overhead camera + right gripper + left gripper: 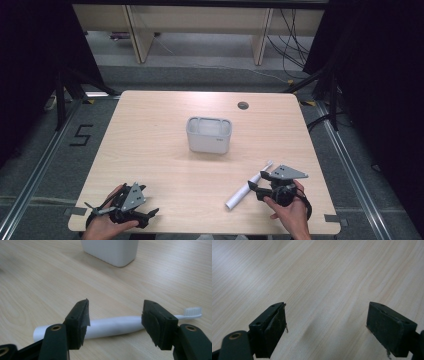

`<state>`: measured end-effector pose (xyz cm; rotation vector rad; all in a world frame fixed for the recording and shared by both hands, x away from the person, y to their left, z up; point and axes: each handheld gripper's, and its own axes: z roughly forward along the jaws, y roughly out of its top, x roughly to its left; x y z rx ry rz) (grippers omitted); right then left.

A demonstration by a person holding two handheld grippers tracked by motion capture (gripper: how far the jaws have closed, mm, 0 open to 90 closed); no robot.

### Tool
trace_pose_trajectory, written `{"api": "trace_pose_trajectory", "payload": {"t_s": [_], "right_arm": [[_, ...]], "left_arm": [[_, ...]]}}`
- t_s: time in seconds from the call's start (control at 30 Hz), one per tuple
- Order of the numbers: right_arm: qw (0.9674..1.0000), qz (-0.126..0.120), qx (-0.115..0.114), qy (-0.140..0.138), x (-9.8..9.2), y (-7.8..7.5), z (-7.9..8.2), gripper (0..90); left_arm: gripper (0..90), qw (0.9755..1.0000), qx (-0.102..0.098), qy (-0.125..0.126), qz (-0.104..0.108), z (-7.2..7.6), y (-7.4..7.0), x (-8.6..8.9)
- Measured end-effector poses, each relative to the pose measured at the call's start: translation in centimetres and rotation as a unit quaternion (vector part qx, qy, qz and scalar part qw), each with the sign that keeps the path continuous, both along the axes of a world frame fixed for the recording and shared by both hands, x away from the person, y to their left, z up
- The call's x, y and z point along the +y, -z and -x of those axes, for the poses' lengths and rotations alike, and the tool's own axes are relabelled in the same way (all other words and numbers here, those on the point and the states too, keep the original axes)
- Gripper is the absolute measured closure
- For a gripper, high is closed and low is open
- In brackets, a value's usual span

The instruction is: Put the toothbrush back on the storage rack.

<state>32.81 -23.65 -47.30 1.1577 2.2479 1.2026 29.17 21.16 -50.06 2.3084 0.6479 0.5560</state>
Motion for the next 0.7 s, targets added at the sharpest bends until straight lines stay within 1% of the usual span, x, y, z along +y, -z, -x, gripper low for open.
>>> {"api": "trace_pose_trajectory", "payload": {"t_s": [0.03, 0.07, 0.1, 0.13, 0.17, 0.2, 0.23, 0.27, 0.3, 0.33, 0.37, 0.4, 0.43, 0.47, 0.5, 0.53, 0.57, 0.63, 0.67, 0.7], "right_arm": [[1.0, 0.001, -0.002, -0.004, 0.0, 0.0, -0.1, 40.6], [1.0, 0.0, 0.002, -0.008, 0.1, 0.0, -0.1, 41.6], [0.9999, 0.0, 0.003, -0.01, 0.4, 0.0, -0.1, 43.8], [0.9999, 0.0, 0.003, -0.01, 0.4, 0.0, -0.1, 43.8], [0.9999, -0.005, 0.004, -0.015, 0.5, 0.0, -0.1, 44.8], [0.9999, 0.0, 0.003, -0.013, 0.7, 0.0, -0.1, 45.8], [0.9998, 0.003, 0.005, -0.019, 1.0, 0.0, -0.1, 48.4], [0.9998, 0.006, 0.003, -0.02, 1.0, 0.0, -0.1, 48.4], [0.9998, 0.006, 0.003, -0.02, 1.0, 0.0, -0.1, 50.5], [0.9997, 0.006, 0.004, -0.024, 1.2, 0.0, -0.1, 53.2], [0.9994, 0.009, 0.006, -0.034, 1.6, 0.0, -0.1, 59.5], [0.9992, 0.01, 0.005, -0.039, 1.7, 0.0, -0.1, 61.7], [0.9992, 0.01, 0.005, -0.039, 1.7, 0.0, -0.1, 61.7], [0.9992, 0.007, 0.004, -0.039, 1.9, 0.1, 0.0, 64.0], [0.9989, 0.011, 0.004, -0.045, 2.3, 0.2, 0.0, 68.6], [0.9989, 0.011, 0.004, -0.045, 2.3, 0.2, 0.0, 68.6], [0.9985, 0.013, 0.014, -0.051, 2.5, 0.2, 0.1, 71.7], [0.9978, 0.022, 0.006, -0.062, 2.9, 0.4, -0.1, 75.9], [0.997, 0.025, 0.013, -0.073, 3.4, 0.5, 0.0, 80.5], [0.997, 0.025, 0.013, -0.073, 3.4, 0.5, 0.0, 80.5]], "left_arm": [[15.5, 1.0, -0.002, -0.002, -0.002, 0.0, 0.0, 0.0], [15.5, 1.0, -0.002, -0.001, -0.003, 0.0, 0.0, 0.0], [15.5, 1.0, 0.0, 0.0, 0.001, 0.0, 0.0, 0.0], [15.5, 1.0, 0.0, 0.0, 0.001, 0.0, 0.0, 0.0], [15.5, 1.0, 0.0, -0.001, -0.001, 0.0, 0.0, 0.0], [15.5, 1.0, 0.0, 0.0, -0.002, 0.0, 0.0, 0.0], [15.5, 1.0, -0.001, -0.002, -0.001, 0.0, 0.0, 0.0], [15.5, 1.0, -0.001, -0.002, -0.001, 0.0, 0.0, 0.0], [15.5, 1.0, -0.001, -0.001, -0.003, 0.0, 0.0, 0.0], [15.5, 1.0, 0.001, 0.0, 0.0, 0.0, 0.0, 0.0], [15.5, 1.0, 0.002, -0.003, 0.0, 0.0, 0.1, 0.0], [15.5, 1.0, -0.001, -0.002, -0.001, 0.0, 0.0, 0.0], [15.5, 1.0, -0.001, -0.002, -0.001, 0.0, 0.0, 0.0], [15.5, 1.0, 0.0, -0.001, -0.001, 0.0, 0.0, 0.0], [15.5, 1.0, 0.003, -0.003, 0.001, 0.0, 0.1, 0.0], [15.5, 1.0, 0.003, -0.003, 0.001, 0.0, 0.1, 0.0], [15.5, 1.0, 0.0, -0.001, -0.001, 0.0, 0.0, 0.0], [15.5, 1.0, -0.001, -0.002, -0.002, 0.0, 0.0, 0.0], [15.5, 1.0, 0.0, -0.001, -0.003, 0.0, 0.0, 0.0], [15.5, 1.0, 0.0, -0.002, -0.001, 0.0, 0.0, 0.0]]}}
